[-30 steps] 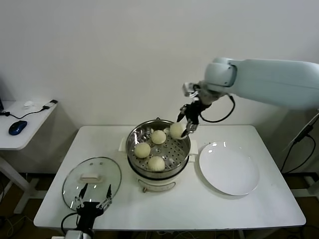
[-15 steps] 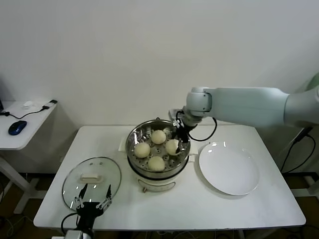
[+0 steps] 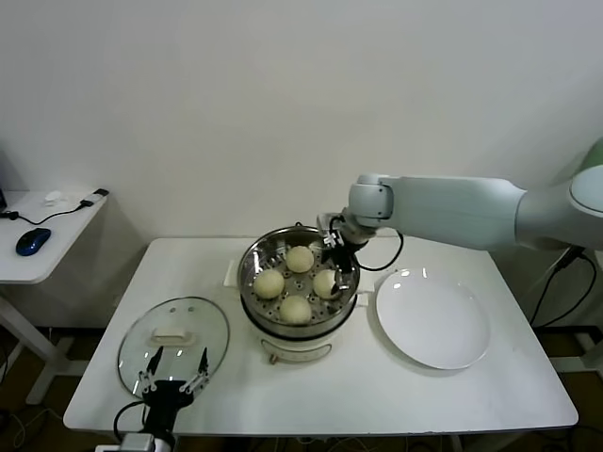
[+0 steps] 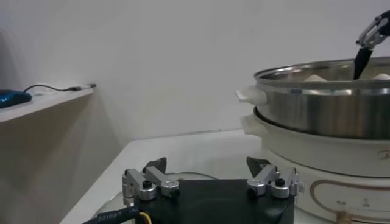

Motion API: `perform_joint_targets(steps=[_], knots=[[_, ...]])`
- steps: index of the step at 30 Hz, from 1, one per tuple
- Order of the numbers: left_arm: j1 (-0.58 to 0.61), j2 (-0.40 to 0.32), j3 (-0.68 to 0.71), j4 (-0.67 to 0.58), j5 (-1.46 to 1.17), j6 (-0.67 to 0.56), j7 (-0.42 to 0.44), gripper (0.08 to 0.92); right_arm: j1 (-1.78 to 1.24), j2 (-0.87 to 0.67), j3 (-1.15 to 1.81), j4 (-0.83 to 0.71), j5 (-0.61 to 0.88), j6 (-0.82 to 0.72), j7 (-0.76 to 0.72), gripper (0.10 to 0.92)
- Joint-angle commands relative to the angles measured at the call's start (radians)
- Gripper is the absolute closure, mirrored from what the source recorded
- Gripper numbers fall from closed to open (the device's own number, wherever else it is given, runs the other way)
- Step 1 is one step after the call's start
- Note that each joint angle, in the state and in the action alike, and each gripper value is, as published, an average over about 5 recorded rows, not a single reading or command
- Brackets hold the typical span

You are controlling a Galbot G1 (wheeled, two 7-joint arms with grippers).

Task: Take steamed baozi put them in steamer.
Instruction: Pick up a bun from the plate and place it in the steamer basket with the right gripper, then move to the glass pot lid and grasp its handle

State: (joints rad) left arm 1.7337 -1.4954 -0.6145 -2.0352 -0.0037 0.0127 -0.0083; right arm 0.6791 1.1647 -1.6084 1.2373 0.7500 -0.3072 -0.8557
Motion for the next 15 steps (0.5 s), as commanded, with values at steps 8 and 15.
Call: perform_joint_targets(steps=[8,15], knots=[[0.001,0.003,0.001,-0.015,-0.025,0.016,0.001,0.177,-0.139,-0.354,0.500,0.062,0.148,0.045,0.176,0.203],[-0.013,0.014,0.004,-0.035,-0.062,0.028,-0.002,0.177,-0.567,-0.653,0.989,0.173,0.033,0.031,0.571,0.203]])
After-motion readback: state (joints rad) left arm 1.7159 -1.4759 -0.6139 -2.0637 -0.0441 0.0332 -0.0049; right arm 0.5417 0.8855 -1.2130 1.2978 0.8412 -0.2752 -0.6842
